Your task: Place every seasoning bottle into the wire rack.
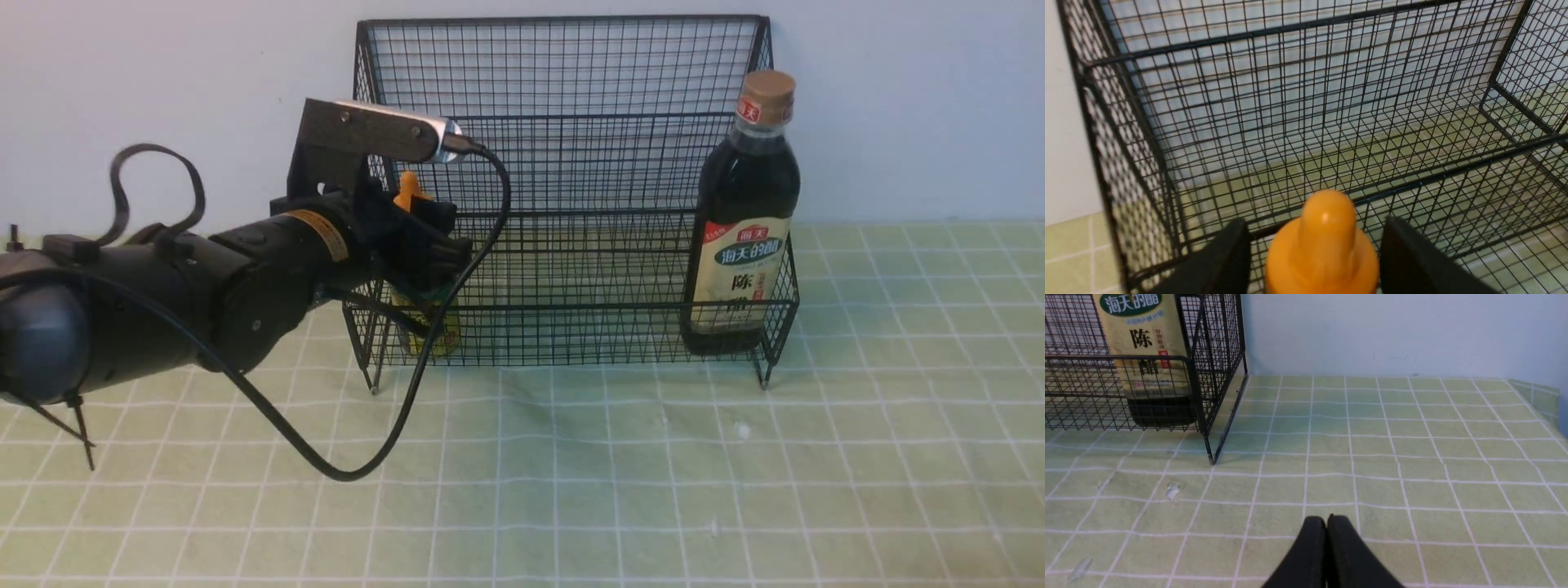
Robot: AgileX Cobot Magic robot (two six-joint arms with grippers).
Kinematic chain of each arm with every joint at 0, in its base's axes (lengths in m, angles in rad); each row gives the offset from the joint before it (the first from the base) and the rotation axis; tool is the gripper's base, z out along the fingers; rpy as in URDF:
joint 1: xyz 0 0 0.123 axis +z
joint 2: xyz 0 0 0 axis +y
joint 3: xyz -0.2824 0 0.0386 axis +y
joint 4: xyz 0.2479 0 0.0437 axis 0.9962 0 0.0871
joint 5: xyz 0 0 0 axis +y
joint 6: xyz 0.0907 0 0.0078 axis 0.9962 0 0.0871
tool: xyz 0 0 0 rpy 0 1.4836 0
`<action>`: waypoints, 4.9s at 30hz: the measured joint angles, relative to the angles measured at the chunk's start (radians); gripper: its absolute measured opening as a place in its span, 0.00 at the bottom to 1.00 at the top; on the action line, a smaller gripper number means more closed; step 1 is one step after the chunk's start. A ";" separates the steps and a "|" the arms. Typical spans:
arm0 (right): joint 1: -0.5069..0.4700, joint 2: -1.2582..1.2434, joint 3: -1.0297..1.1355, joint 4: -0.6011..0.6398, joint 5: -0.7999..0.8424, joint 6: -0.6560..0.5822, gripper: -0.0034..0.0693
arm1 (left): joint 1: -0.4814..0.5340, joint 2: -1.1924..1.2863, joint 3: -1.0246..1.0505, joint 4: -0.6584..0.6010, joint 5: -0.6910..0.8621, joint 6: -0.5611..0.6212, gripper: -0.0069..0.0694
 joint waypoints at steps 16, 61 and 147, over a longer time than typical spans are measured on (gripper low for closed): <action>0.000 0.000 0.000 0.000 0.000 0.000 0.03 | 0.000 -0.574 0.007 -0.001 0.611 -0.006 0.19; 0.000 0.000 0.000 0.000 0.000 0.000 0.03 | 0.302 -1.639 0.958 -0.269 0.486 0.402 0.08; 0.061 0.000 0.000 0.000 -0.002 0.068 0.03 | 0.308 -1.651 0.999 -0.262 0.570 0.402 0.08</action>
